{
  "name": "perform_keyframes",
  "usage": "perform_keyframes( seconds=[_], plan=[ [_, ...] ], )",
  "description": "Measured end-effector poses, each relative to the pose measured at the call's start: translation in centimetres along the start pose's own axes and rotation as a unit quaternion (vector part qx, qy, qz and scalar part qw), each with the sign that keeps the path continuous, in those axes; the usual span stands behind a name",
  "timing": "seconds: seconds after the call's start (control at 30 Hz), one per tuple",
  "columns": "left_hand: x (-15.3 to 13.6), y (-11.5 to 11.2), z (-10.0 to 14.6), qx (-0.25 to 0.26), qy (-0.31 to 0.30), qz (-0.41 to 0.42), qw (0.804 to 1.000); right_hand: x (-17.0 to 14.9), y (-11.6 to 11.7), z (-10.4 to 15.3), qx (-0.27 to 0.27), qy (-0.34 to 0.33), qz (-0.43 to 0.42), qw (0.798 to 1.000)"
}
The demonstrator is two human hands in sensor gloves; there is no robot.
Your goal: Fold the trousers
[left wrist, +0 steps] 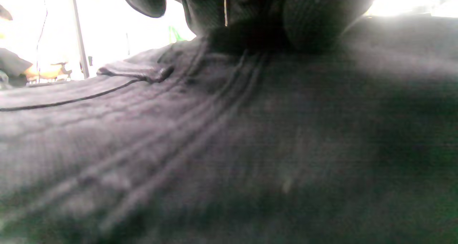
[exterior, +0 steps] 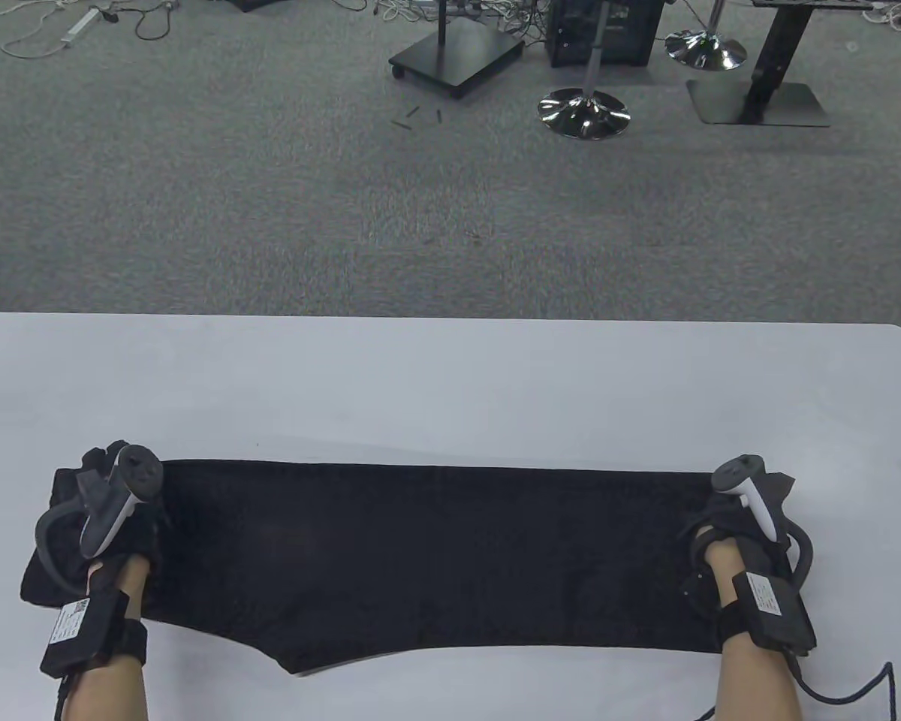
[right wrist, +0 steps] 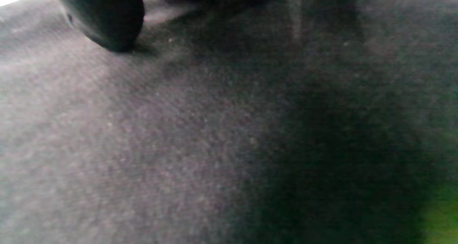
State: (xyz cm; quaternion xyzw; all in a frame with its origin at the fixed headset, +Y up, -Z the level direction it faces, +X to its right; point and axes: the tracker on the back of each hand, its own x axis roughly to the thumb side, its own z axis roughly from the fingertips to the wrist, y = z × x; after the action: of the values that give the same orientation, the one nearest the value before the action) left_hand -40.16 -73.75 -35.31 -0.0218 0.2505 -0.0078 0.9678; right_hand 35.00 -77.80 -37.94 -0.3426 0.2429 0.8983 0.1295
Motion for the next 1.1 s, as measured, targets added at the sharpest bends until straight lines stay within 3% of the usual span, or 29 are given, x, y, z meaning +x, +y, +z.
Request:
perform_keyframes(
  seconds=[0.1,0.3,0.6,0.8,1.1],
  plan=[
    [0.8,-0.2,0.7,0.014,-0.037,-0.009,0.999,-0.2,-0.1,-0.1,0.004,0.004,0.000,1.000],
    [3.3,-1.2,2.8,-0.017,-0.098,0.052,0.994,-0.2,0.1,0.4,-0.017,0.005,0.012,1.000],
    [8.0,-0.5,6.2,-0.037,-0.188,0.079,0.978,-2.2,-1.1,0.9,-0.041,0.051,0.003,0.998],
    [11.9,-0.7,9.4,-0.066,-0.258,0.067,0.962,-3.9,-0.2,0.2,-0.015,0.074,-0.013,0.997],
    [15.0,-1.8,12.1,-0.085,-0.311,0.040,0.946,-3.3,-0.4,0.4,-0.067,0.060,-0.037,0.995]
  ],
)
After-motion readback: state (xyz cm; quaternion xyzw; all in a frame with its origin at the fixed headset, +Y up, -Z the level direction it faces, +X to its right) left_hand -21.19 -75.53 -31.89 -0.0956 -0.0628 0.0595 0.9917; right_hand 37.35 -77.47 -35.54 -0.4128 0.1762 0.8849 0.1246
